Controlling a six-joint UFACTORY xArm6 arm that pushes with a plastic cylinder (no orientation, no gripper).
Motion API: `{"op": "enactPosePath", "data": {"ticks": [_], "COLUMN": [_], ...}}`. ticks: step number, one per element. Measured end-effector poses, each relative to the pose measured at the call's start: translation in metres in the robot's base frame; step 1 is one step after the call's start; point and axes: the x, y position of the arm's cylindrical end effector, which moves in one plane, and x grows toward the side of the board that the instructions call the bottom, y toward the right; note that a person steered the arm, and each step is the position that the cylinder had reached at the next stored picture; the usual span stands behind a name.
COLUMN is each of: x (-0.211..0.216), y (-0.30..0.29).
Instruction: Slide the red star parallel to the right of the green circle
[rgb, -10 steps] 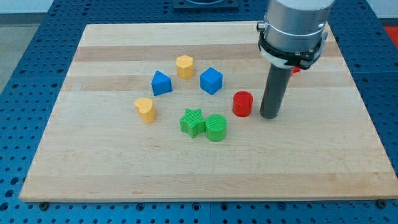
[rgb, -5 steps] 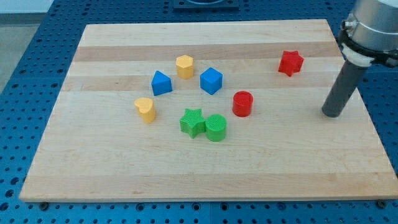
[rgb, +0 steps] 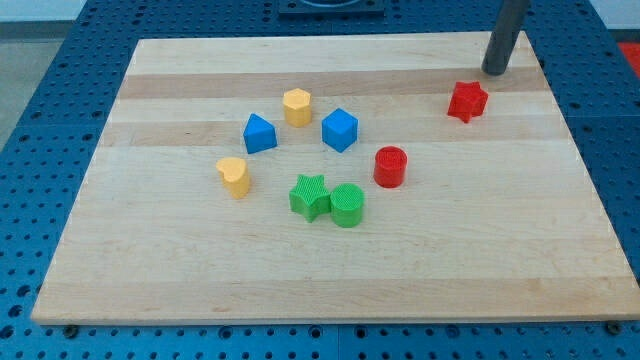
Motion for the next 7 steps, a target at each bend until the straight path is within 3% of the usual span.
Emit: {"op": "enactPosePath", "data": {"ticks": [2,6,7], "x": [0.067,0.197,0.199], "y": [-0.05,-0.088,-0.106]}}
